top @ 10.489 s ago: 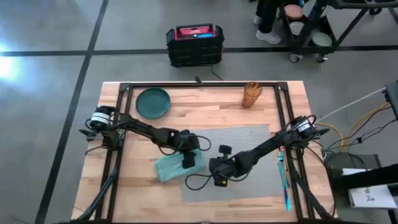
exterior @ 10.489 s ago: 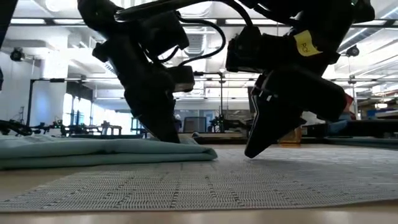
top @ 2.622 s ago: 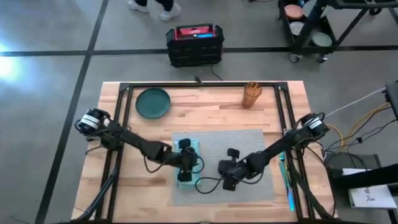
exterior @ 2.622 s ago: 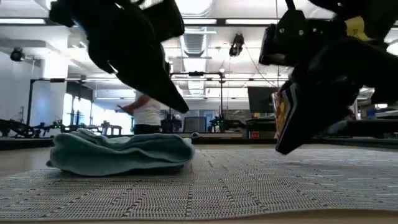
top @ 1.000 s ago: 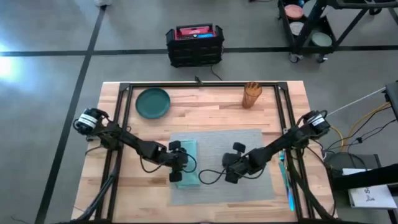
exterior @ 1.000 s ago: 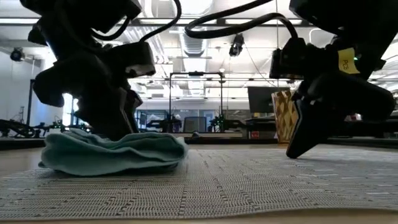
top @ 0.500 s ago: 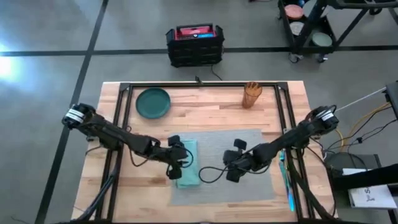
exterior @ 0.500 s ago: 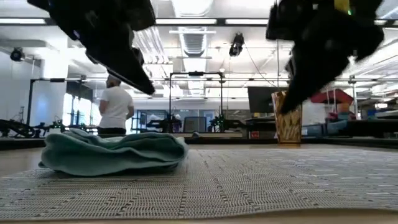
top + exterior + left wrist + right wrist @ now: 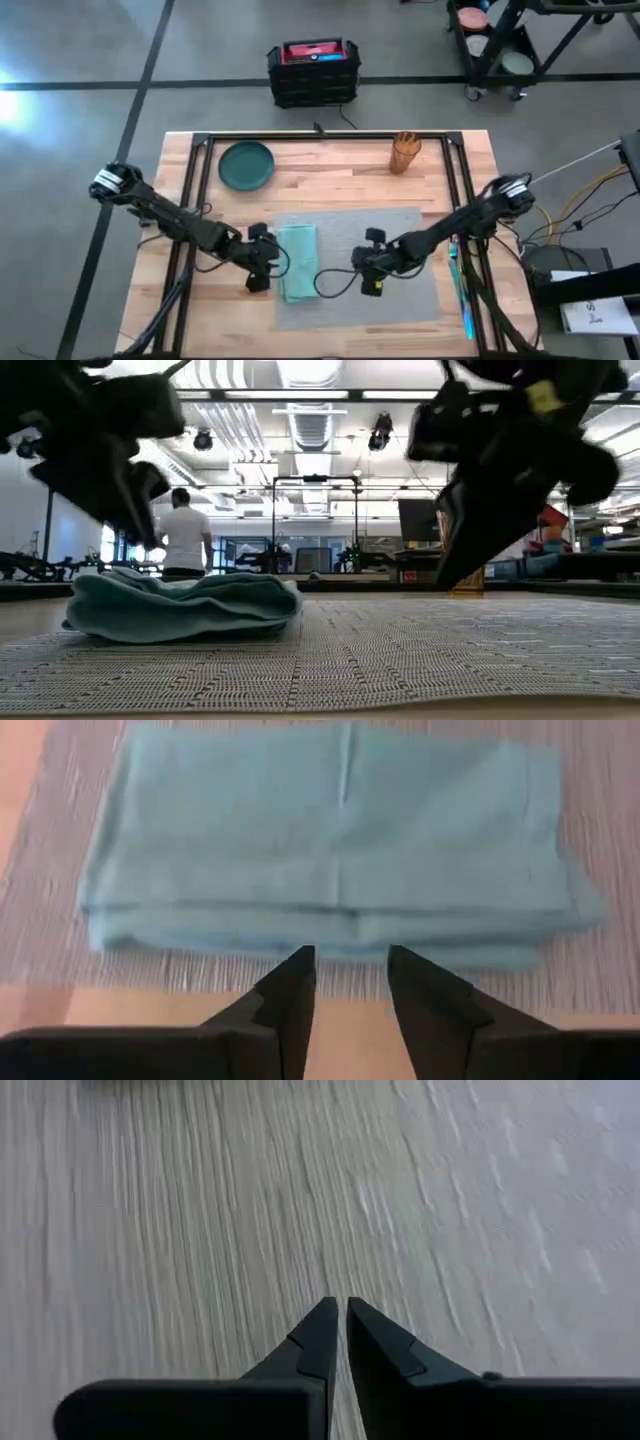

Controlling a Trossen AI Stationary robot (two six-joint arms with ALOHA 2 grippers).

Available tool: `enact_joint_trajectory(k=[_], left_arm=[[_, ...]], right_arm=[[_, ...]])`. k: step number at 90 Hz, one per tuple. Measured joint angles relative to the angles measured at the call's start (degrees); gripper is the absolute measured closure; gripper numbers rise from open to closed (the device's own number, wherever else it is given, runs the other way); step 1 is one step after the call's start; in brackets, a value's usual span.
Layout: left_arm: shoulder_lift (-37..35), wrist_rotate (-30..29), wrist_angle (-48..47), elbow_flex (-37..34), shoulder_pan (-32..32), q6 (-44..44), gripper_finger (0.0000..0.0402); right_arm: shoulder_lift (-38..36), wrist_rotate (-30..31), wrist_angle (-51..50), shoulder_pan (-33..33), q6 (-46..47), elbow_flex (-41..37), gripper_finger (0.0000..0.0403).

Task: Set table place
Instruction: Adjust the gray tablemat

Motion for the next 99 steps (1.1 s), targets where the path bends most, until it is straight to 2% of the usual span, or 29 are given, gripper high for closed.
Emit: enact_joint_trajectory(k=[29, 41, 47, 59, 67, 80, 88, 99], left_arm=[[-2.7, -0.6, 0.3, -0.7, -0.4, -0.7, 0.0286], [-3.1, -0.6, 0.6, -0.3, -0.4, -1.1, 0.0286], [-3.3, -0.6, 0.7, -0.2, -0.5, -2.0, 0.0286], [-3.6, -0.6, 0.5, -0.1, -0.8, -2.4, 0.0286], [-3.8, -0.6, 0.5, -0.1, -0.8, -2.5, 0.0286], [-3.4, -0.6, 1.3, 0.0, -0.8, -2.5, 0.0286], [-3.1, -0.7, 1.2, -0.1, -0.8, -2.2, 0.0286], [-2.9, -0.9, 1.0, -0.1, -0.9, -1.6, 0.0286]], right_arm=[[10.4, 0.3, 1.0, -4.8, -1.1, 11.0, 0.0389], [10.9, -2.2, -0.9, -7.0, -3.4, 16.3, 0.0387], [10.1, -2.6, -4.5, -8.0, -5.6, 19.1, 0.0379], [7.8, -2.4, -19.1, -8.9, -8.0, 23.9, 0.0346], [5.9, -3.7, -27.0, -8.4, -7.9, 24.0, 0.0318], [5.0, -8.0, -32.5, -6.0, -5.3, 21.0, 0.0277], [5.0, -7.7, -28.2, -4.0, -5.7, 17.1, 0.0261], [5.3, -7.6, -13.5, -3.0, -5.9, 10.2, 0.0256]])
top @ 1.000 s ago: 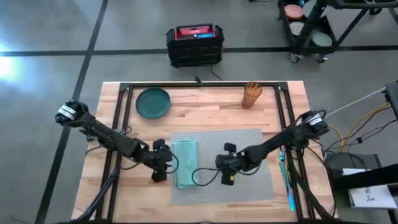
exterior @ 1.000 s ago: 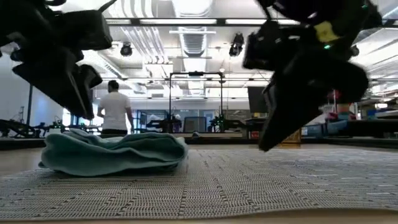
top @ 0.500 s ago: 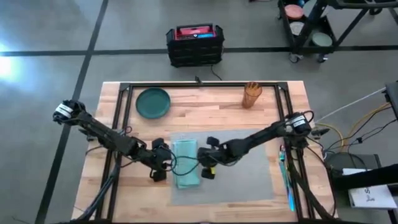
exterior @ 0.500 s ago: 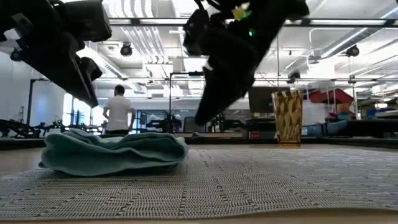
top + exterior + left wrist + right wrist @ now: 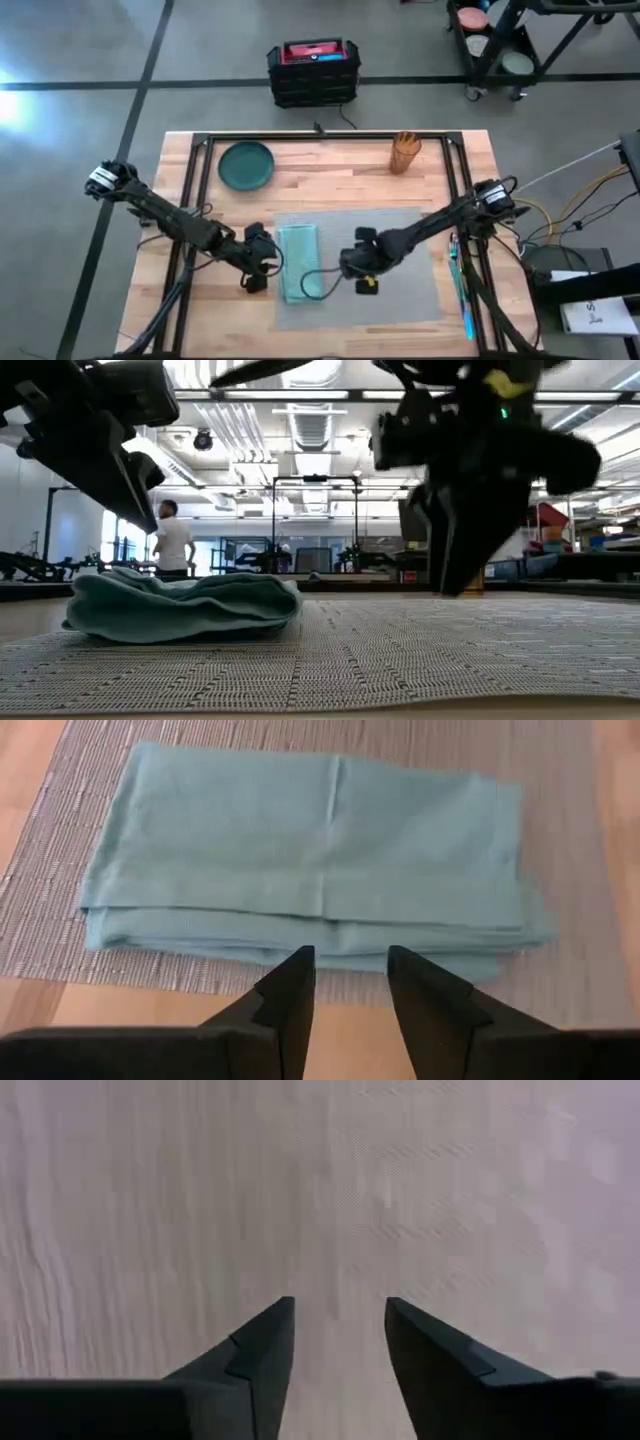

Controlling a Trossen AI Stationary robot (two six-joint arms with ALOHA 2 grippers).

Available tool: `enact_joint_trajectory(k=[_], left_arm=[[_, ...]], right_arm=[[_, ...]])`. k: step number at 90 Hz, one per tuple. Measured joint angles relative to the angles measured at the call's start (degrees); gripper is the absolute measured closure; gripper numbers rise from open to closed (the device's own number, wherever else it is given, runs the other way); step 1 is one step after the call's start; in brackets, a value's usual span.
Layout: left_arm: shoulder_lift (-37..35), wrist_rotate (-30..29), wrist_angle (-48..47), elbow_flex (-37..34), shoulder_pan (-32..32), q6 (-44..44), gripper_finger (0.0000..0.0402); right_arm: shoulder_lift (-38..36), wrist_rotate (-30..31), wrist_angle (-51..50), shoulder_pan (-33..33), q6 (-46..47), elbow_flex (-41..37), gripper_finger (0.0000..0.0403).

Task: Set table place
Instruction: Adjust the gray tablemat

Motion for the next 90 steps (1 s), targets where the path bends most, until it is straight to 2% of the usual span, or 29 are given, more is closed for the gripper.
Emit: enact_joint_trajectory(k=[13, 38, 65, 75, 90], left_arm=[[0.0, -0.1, 0.1, 0.0, 0.0, 0.2, 0.0286], [0.0, -0.1, 0.1, 0.0, 0.0, 0.3, 0.0286], [0.0, -0.1, 0.1, 0.0, 0.0, 0.1, 0.0286], [0.0, -0.1, 0.2, 0.0, 0.0, -0.4, 0.0286], [0.0, 1.9, -0.2, 0.0, -0.2, -0.5, 0.0286]], right_arm=[[0.0, 0.6, 11.2, -0.7, 2.3, -3.8, 0.0265], [0.0, 3.2, 19.5, -2.4, -0.9, -7.3, 0.0293], [0.1, 3.4, 28.6, -6.2, -3.6, -8.4, 0.0313], [-0.5, 3.3, 26.0, -7.1, -5.3, -7.1, 0.0321], [-3.6, 3.3, 11.5, -7.1, -6.9, -2.0, 0.0336]])
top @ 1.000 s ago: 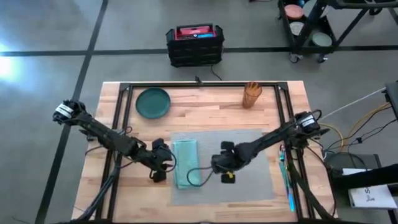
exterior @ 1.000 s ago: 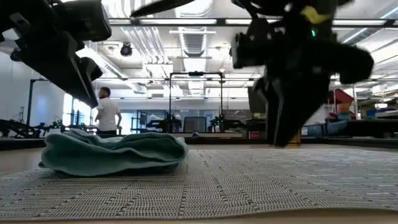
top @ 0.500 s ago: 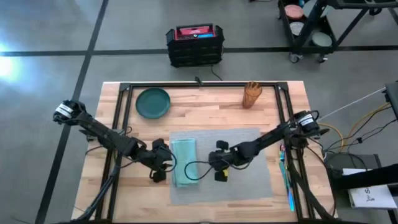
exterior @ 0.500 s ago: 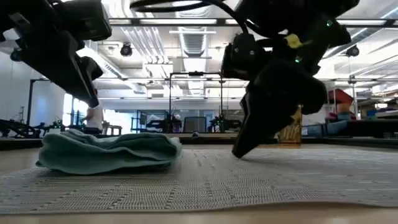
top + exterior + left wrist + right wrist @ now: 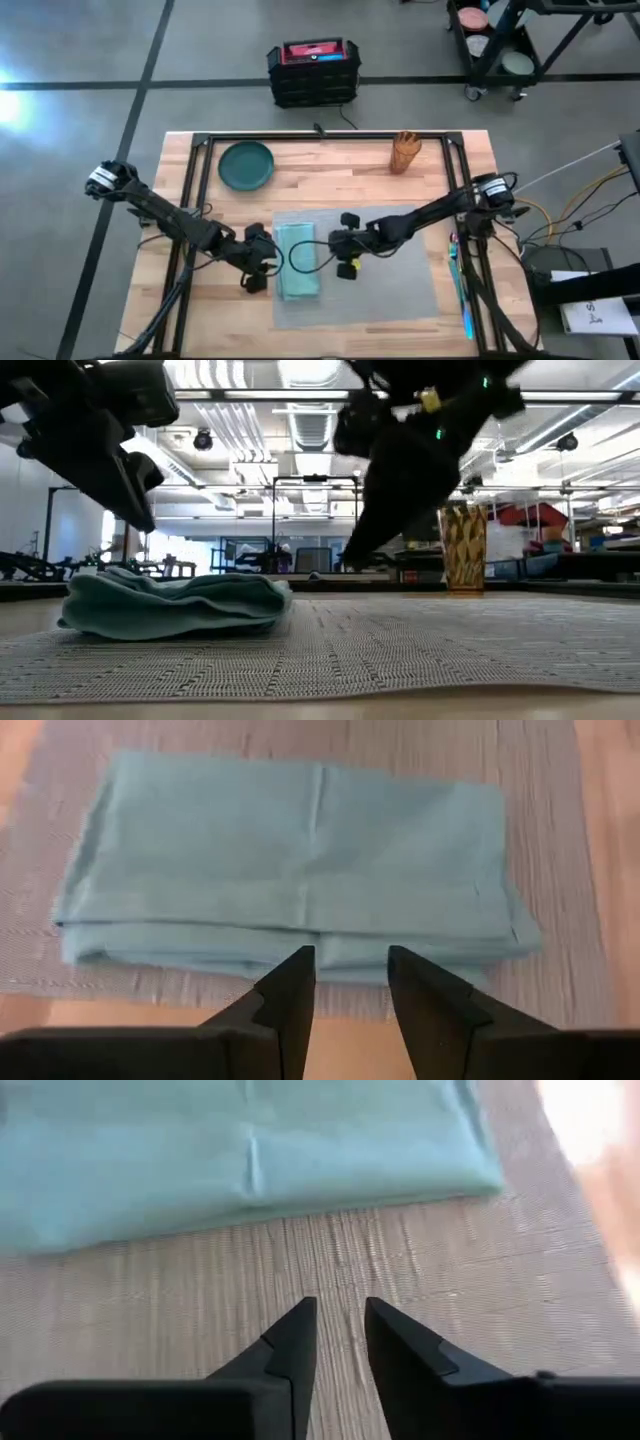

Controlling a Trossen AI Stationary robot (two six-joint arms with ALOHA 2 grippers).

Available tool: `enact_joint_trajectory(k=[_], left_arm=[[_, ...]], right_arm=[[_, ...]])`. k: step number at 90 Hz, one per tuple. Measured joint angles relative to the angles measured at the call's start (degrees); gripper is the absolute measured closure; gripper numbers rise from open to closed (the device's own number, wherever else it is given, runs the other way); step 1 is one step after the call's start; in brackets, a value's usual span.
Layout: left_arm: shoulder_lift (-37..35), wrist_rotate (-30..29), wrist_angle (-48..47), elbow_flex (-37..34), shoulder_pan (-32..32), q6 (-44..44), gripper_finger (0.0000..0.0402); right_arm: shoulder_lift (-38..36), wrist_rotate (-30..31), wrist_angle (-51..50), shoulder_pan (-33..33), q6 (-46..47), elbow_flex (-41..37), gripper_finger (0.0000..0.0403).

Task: Set table place
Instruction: Adjust the gray tablemat

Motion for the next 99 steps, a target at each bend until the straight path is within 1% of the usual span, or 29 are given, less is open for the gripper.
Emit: enact_joint_trajectory(k=[5, 9, 16, 25, 34, 44, 53, 63, 73, 80, 90, 99], left_arm=[[0.0, -0.1, -0.2, 0.0, -0.2, -0.1, 0.0286], [0.0, -0.1, -0.3, -0.1, -0.3, -0.1, 0.0286], [0.0, -0.3, 0.0, -0.7, -0.4, -0.1, 0.0286], [0.0, -0.5, 0.8, -2.8, -0.5, -1.0, 0.0286], [0.0, -0.5, 3.6, -5.6, -0.6, -1.8, 0.0286], [0.1, -0.6, 7.5, -8.7, -0.6, -1.9, 0.0286], [0.1, -1.9, 10.1, -10.8, -0.6, -1.9, 0.0286], [0.1, -2.6, 14.4, -13.6, -0.6, -1.9, 0.0286], [0.5, -2.8, 21.3, -16.5, -0.6, -1.6, 0.0286], [1.0, -3.1, 25.2, -17.6, -0.6, -0.8, 0.0286], [2.3, -3.1, 25.6, -17.8, -0.6, -0.4, 0.0286], [3.3, -3.1, 25.3, -17.8, -0.6, -0.2, 0.0286]], right_arm=[[-0.7, -0.1, -6.6, 0.2, 0.1, 1.1, 0.0342], [-1.1, 0.0, -9.6, 0.4, 0.9, 1.6, 0.0347], [-2.4, 0.0, -11.8, 1.1, 2.5, 1.1, 0.0355], [-3.4, -0.2, -12.2, 2.5, 5.5, -1.4, 0.0363], [-3.5, -0.1, -12.5, 4.3, 8.0, -3.8, 0.0369], [-3.3, -0.1, -10.0, 5.8, 9.4, -5.8, 0.0374], [-2.9, -0.1, -8.5, 6.4, 10.6, -7.4, 0.0375], [-2.7, -0.1, -3.8, 6.7, 10.7, -8.5, 0.0374], [-1.5, -0.1, 2.5, 6.6, 10.4, -10.1, 0.0376], [-0.5, 0.0, 4.1, 6.5, 10.3, -10.3, 0.0379], [2.2, 0.8, 7.7, 6.5, 10.3, -9.7, 0.0379], [4.1, 1.2, 8.0, 6.5, 10.3, -8.6, 0.0379]])
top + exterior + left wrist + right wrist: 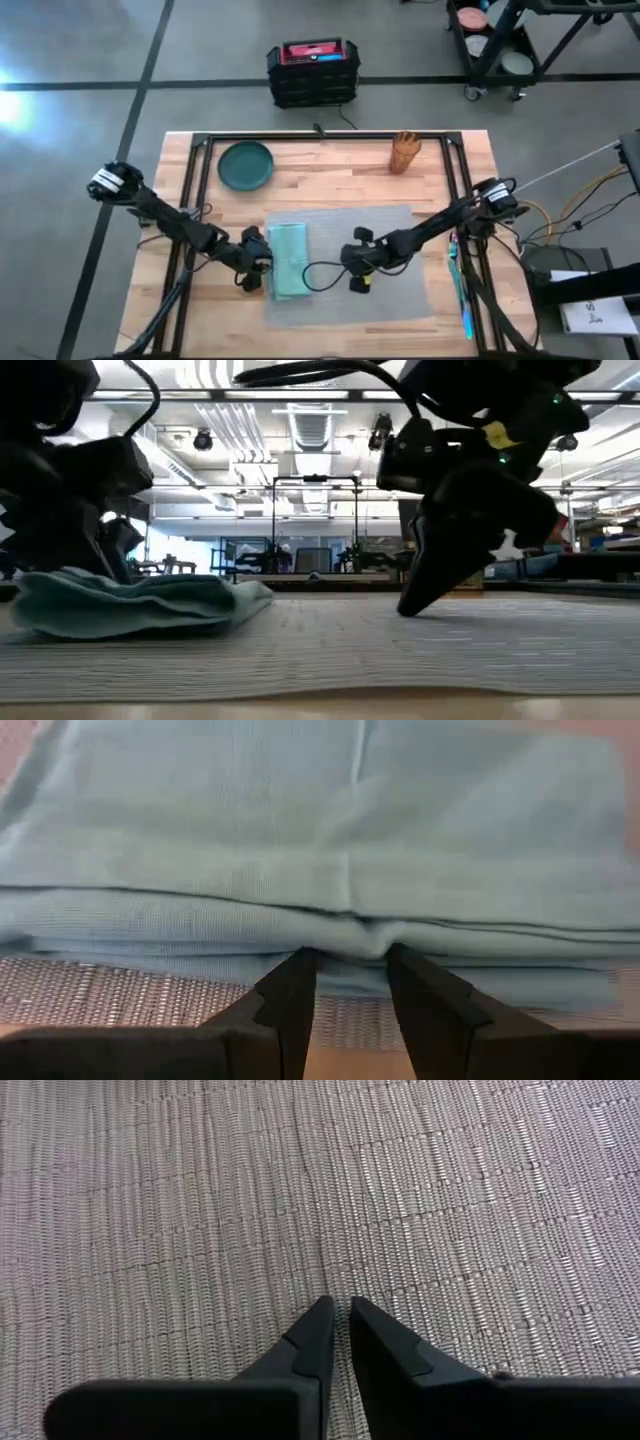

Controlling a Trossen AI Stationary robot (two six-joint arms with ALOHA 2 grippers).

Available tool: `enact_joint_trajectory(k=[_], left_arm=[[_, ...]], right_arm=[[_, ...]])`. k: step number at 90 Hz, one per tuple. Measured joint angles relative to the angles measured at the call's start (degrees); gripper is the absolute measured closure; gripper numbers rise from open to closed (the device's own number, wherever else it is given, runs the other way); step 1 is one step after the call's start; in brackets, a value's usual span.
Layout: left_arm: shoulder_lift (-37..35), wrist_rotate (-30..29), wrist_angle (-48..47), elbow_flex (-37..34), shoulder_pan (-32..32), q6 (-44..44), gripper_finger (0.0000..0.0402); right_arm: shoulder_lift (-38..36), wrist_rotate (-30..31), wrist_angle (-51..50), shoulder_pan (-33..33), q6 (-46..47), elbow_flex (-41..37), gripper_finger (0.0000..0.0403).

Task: Set table place
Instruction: Adjust the gray tablemat

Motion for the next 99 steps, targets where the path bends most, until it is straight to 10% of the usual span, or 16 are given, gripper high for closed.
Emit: enact_joint_trajectory(k=[99], left_arm=[[-0.5, 1.6, -4.5, 0.1, 0.0, -1.7, 0.0286]], right_arm=[[-4.0, 1.4, -1.9, -1.1, 1.9, 2.3, 0.0387]])
